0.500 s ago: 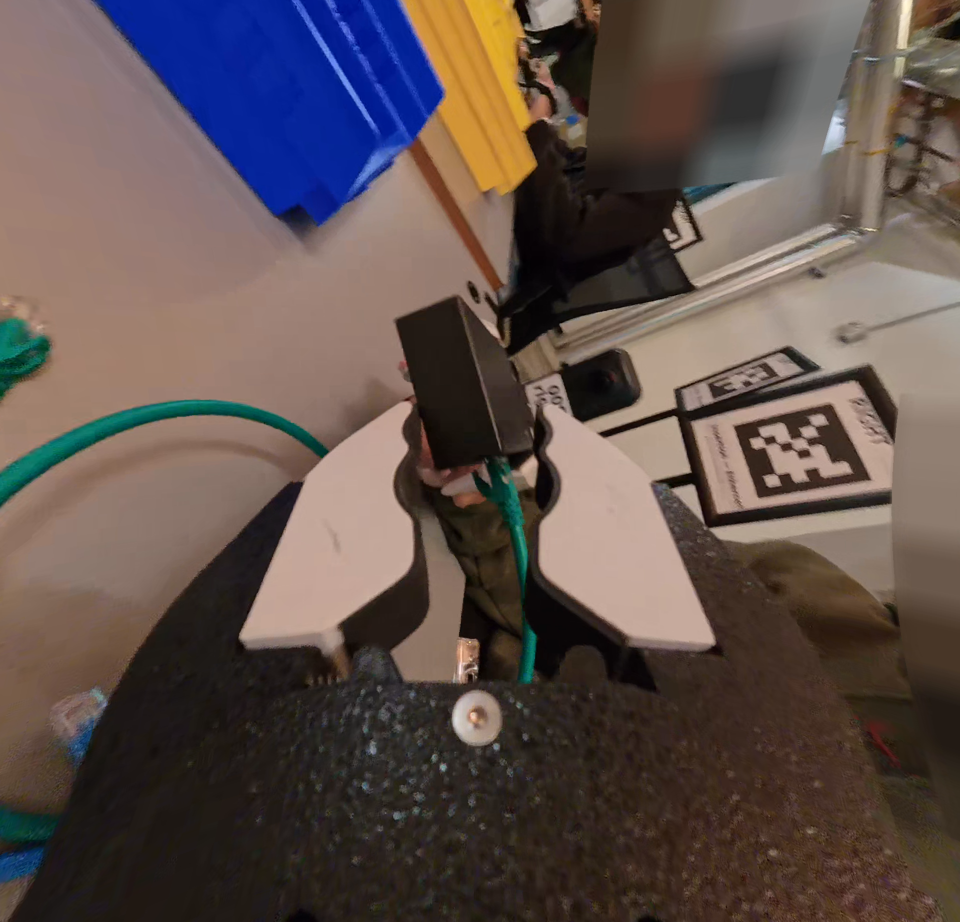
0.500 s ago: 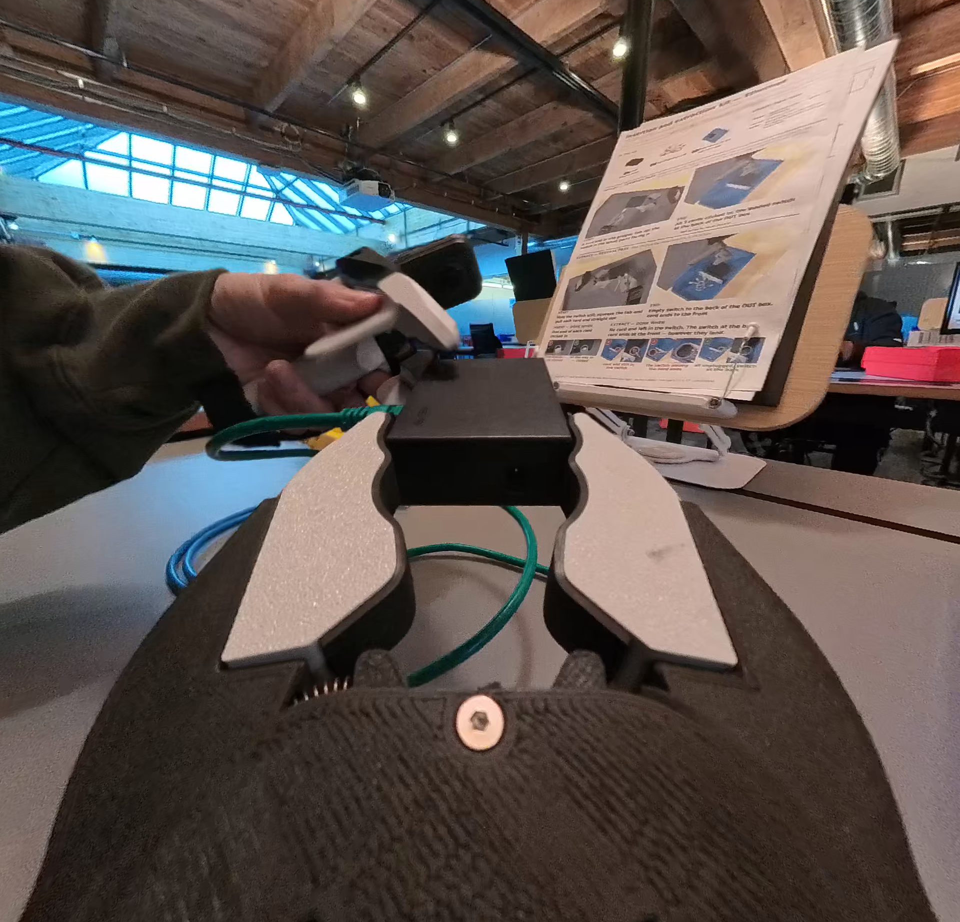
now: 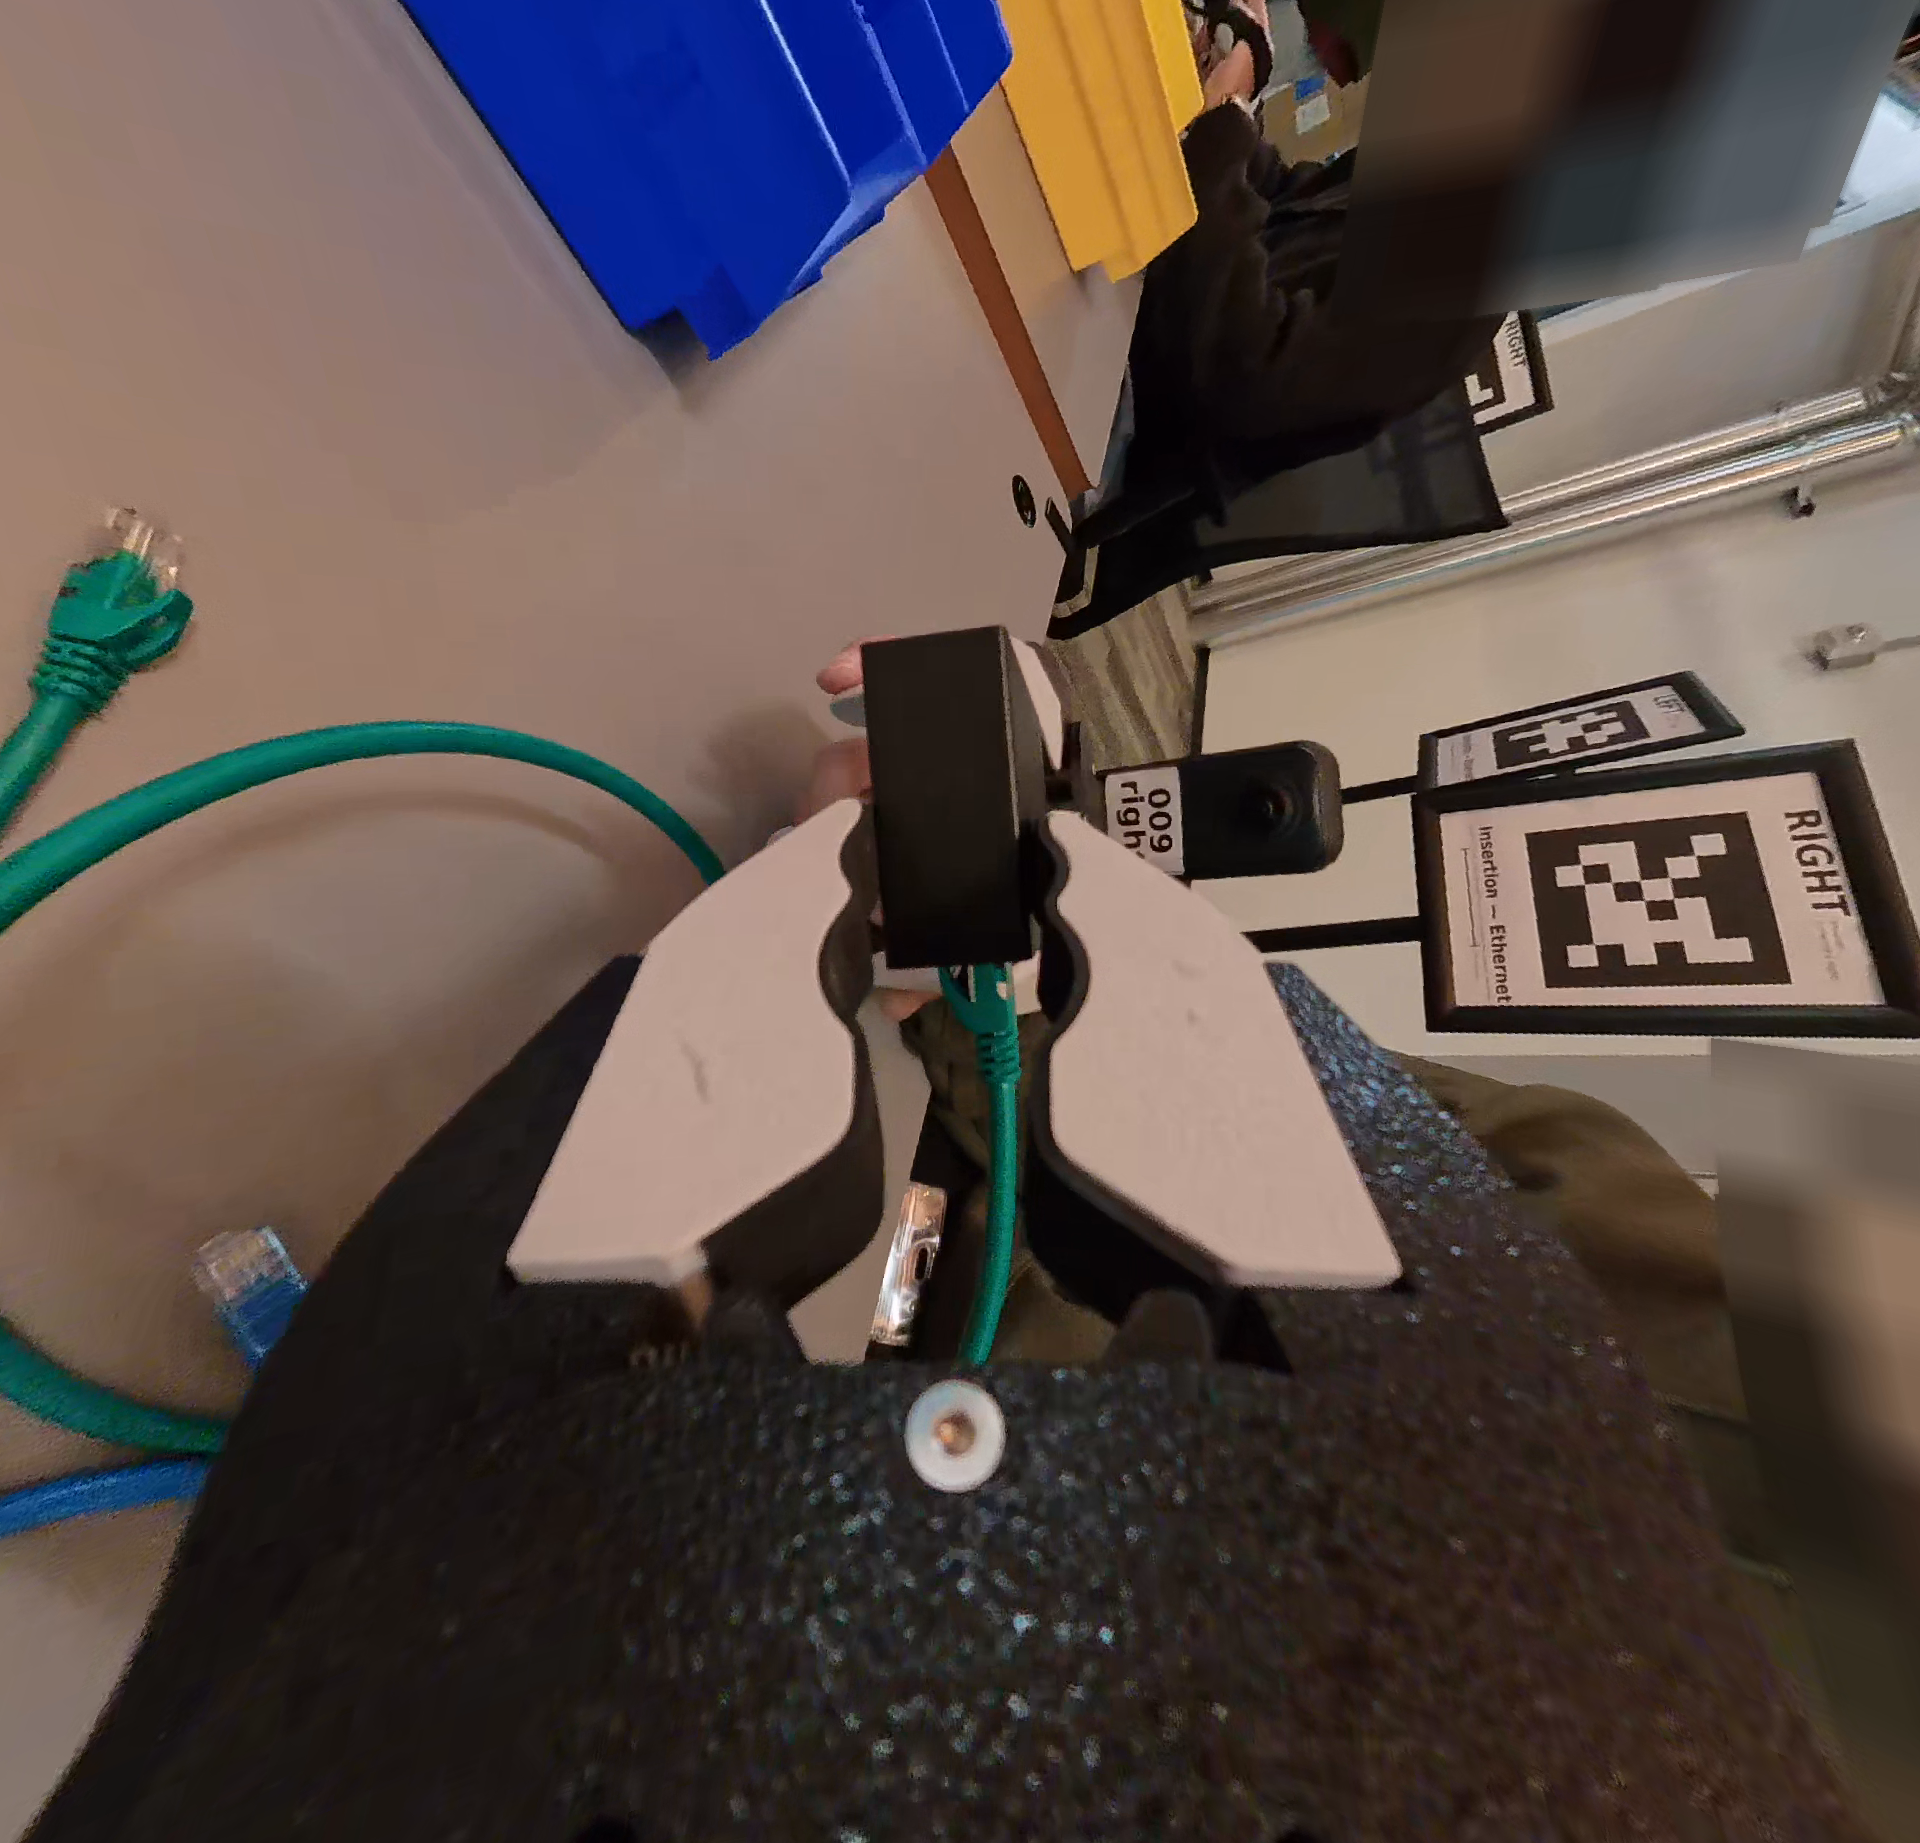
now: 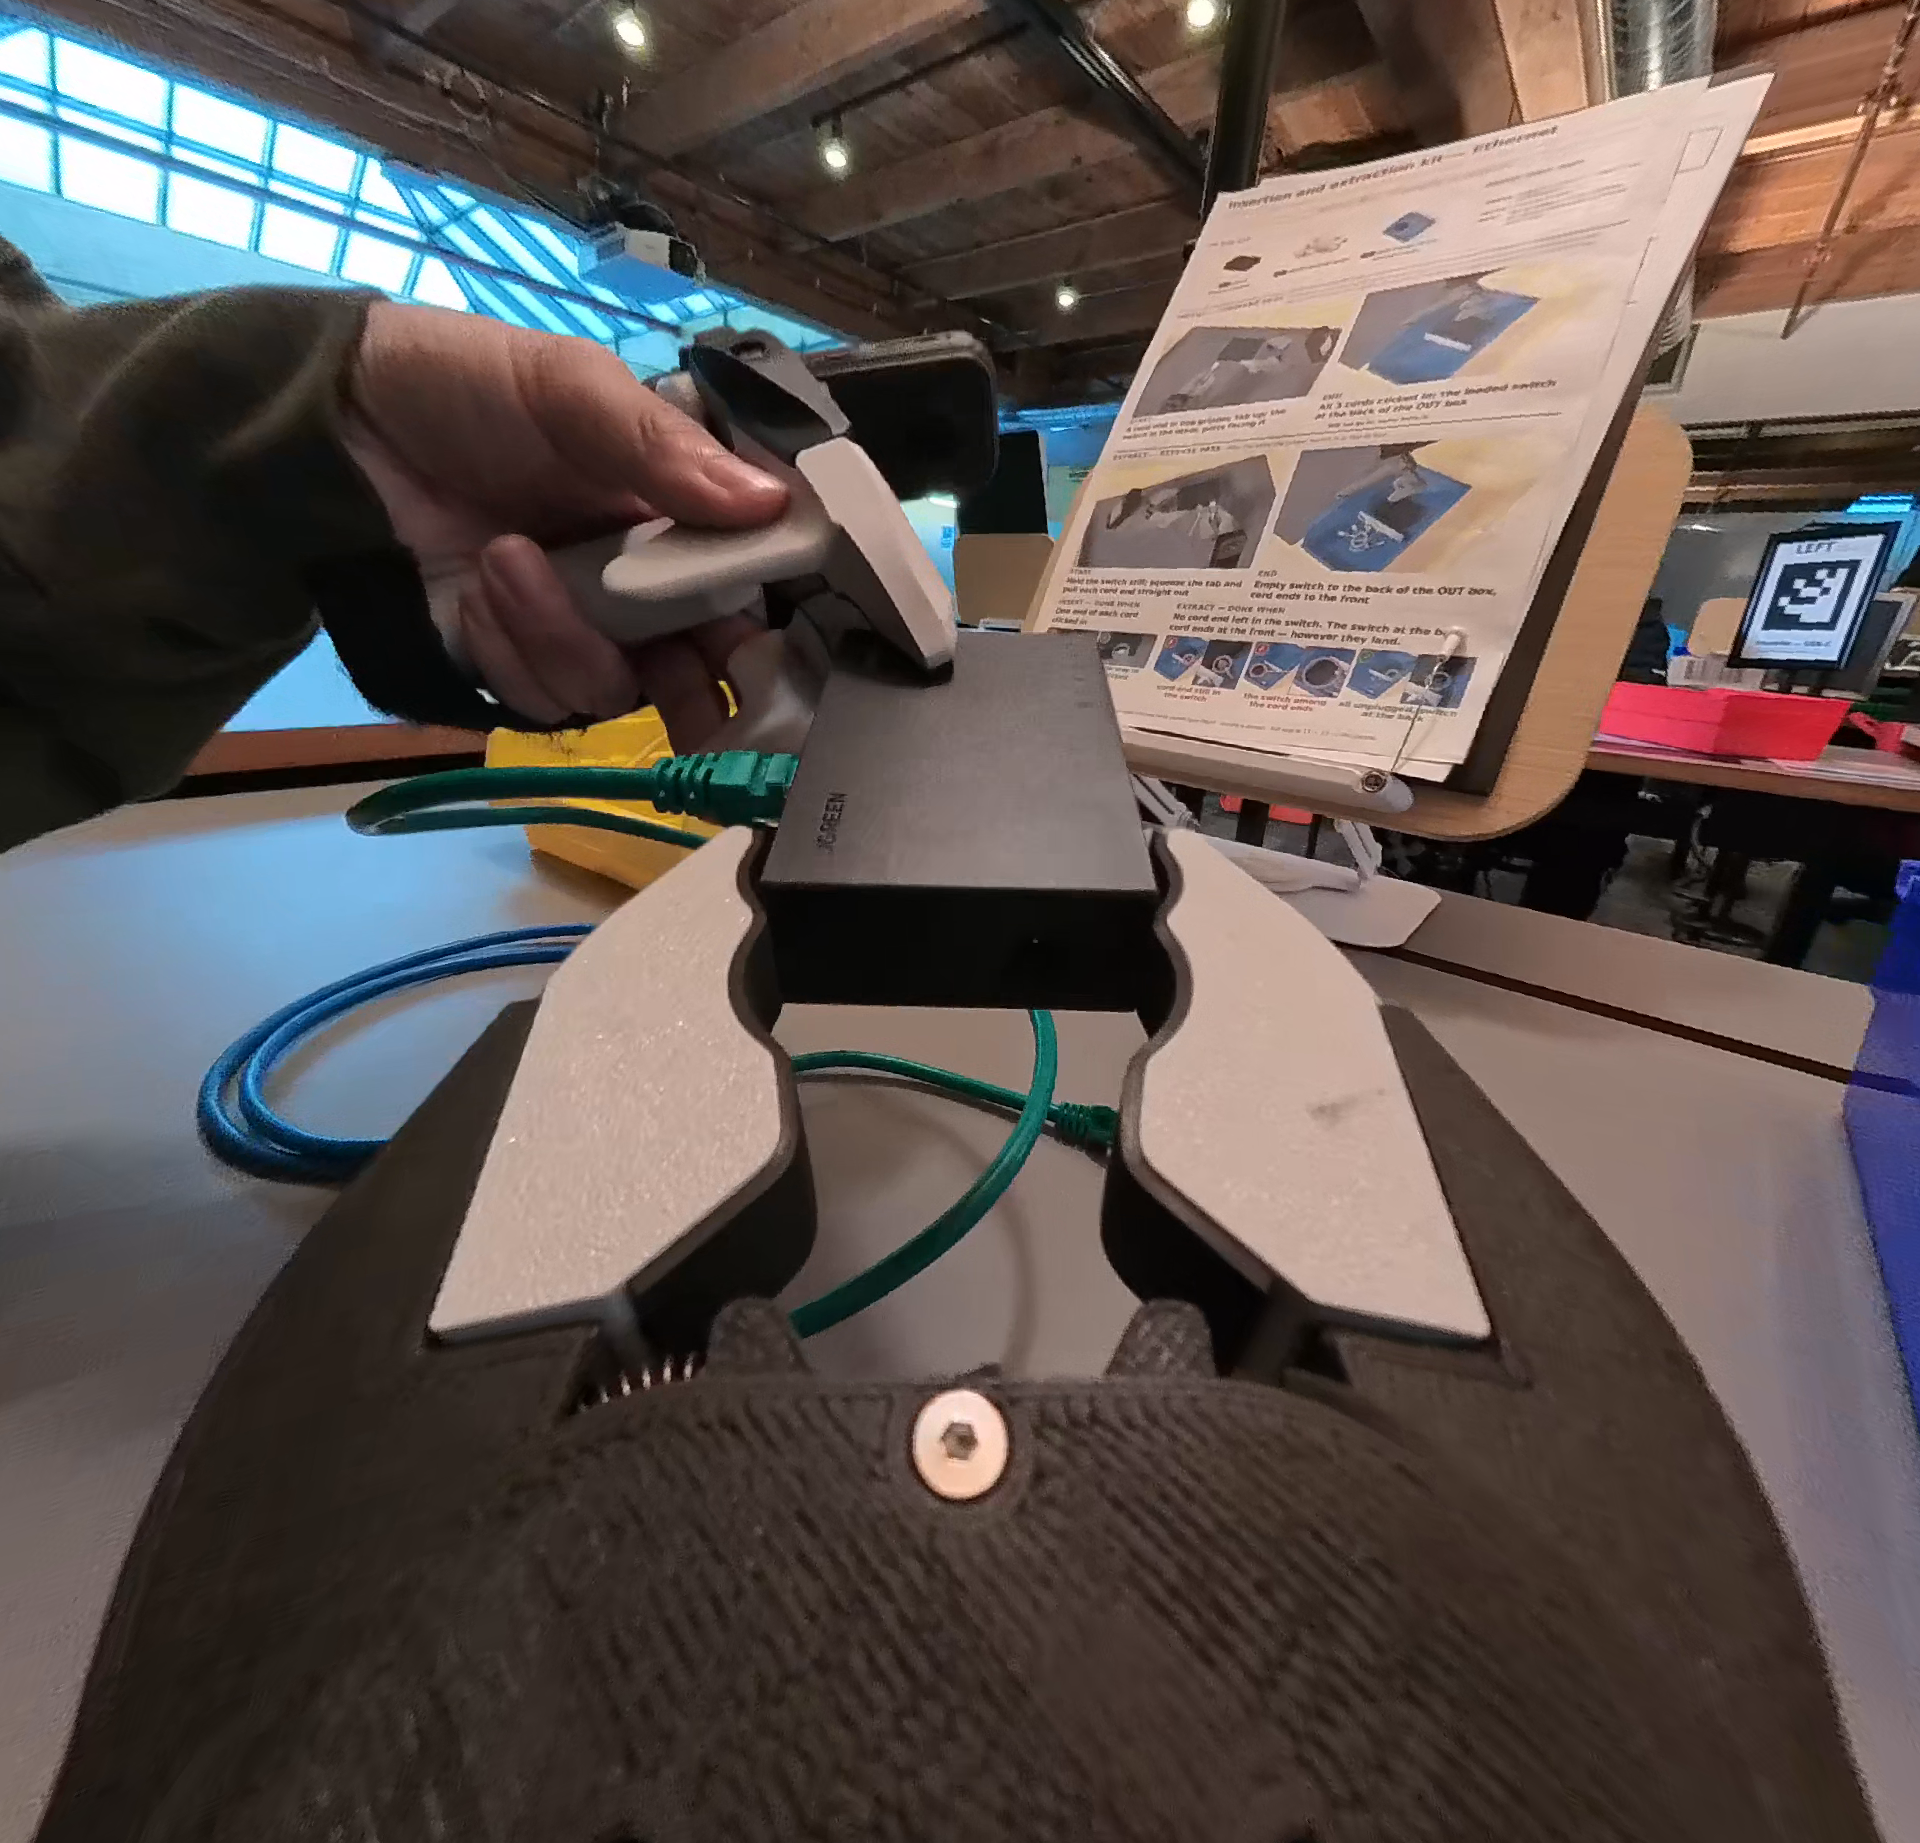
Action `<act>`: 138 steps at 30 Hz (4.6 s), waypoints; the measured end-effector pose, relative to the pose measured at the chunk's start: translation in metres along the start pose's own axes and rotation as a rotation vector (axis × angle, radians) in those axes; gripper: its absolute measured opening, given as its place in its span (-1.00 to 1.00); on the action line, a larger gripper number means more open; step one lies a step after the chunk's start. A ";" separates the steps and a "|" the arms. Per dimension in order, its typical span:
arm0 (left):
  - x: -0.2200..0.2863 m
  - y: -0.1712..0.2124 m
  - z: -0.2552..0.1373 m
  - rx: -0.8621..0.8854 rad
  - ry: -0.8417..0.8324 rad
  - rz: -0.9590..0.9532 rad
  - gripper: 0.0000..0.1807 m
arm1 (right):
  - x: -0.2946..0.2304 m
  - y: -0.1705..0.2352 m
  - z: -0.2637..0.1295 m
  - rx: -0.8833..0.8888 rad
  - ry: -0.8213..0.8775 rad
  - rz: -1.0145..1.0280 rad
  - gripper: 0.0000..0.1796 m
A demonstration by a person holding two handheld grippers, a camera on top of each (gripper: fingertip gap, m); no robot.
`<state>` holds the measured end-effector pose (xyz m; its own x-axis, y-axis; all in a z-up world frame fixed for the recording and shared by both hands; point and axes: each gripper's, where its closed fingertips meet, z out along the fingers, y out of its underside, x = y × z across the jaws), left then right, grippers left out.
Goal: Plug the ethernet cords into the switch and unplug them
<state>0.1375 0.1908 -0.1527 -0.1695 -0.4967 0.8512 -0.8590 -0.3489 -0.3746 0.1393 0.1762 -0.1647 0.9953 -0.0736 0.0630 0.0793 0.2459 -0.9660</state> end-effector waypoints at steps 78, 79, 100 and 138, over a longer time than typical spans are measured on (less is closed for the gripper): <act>-0.018 0.028 0.003 -0.161 0.200 -0.064 -0.68 | -0.009 0.016 0.011 -0.132 -0.046 -0.014 -0.23; -0.018 0.028 0.003 -0.162 0.199 -0.062 -0.68 | -0.009 0.016 0.011 -0.132 -0.054 -0.004 -0.24; -0.024 0.008 -0.004 -0.036 0.116 0.065 -0.60 | 0.003 0.018 0.010 -0.146 0.024 0.023 -0.28; -0.022 -0.009 -0.002 0.101 0.061 -0.036 -0.70 | -0.006 0.025 0.013 -0.199 -0.009 -0.026 -0.30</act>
<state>0.1475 0.2066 -0.1670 -0.1714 -0.4341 0.8844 -0.8124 -0.4455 -0.3761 0.1355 0.1950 -0.1857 0.9936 -0.0689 0.0898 0.0932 0.0478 -0.9945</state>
